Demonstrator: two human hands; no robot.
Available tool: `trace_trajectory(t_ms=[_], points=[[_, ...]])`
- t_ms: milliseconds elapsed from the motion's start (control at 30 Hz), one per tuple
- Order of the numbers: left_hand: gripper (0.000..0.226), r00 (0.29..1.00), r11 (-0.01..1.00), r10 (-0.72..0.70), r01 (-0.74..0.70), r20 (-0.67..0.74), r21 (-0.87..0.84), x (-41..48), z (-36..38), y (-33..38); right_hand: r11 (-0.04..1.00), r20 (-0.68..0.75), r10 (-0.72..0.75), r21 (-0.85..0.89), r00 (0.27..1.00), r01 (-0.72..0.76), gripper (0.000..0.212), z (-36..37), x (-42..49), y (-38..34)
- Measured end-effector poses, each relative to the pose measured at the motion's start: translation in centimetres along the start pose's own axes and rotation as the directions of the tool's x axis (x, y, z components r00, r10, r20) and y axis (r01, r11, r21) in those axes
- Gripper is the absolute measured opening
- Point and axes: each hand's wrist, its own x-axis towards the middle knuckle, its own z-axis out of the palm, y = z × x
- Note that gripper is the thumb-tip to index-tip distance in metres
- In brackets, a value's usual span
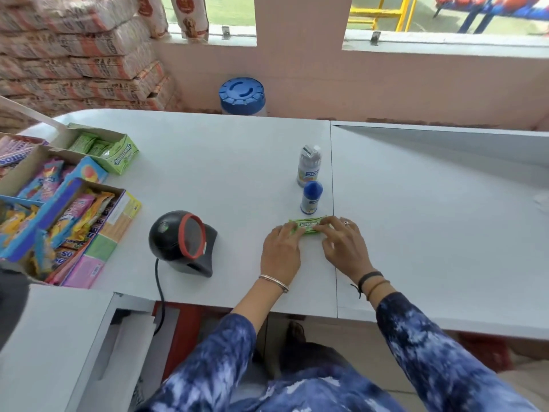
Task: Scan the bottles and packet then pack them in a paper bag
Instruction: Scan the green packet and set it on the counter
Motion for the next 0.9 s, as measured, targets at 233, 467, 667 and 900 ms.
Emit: trace_trajectory(t_ms=[233,467,667,900], points=[[0.028,0.976,0.964,-0.155,0.115,-0.151,-0.241,-4.8,-3.6,-0.4,0.992,-0.144,0.008,0.128,0.99,0.01,0.026,-0.7,-2.4,-6.7],[0.022,0.931,0.944,-0.286,0.233,-0.226,-0.234,-21.1,-9.1,-4.9,0.937,-0.027,-0.129,0.325,0.991,0.13,0.023,1.2,-10.2,-19.0],[0.025,0.839,0.866,-0.499,0.488,-0.218,-0.107,-34.9,-12.4,-8.9,0.879,0.169,-0.359,0.391,0.918,0.272,0.024,4.1,-17.0,-28.4],[0.024,0.705,0.707,-0.707,0.704,-0.049,-0.067,-39.4,-14.8,-10.3,0.825,0.416,-0.55,0.402,0.724,0.396,0.049,6.8,-20.7,-34.1]])
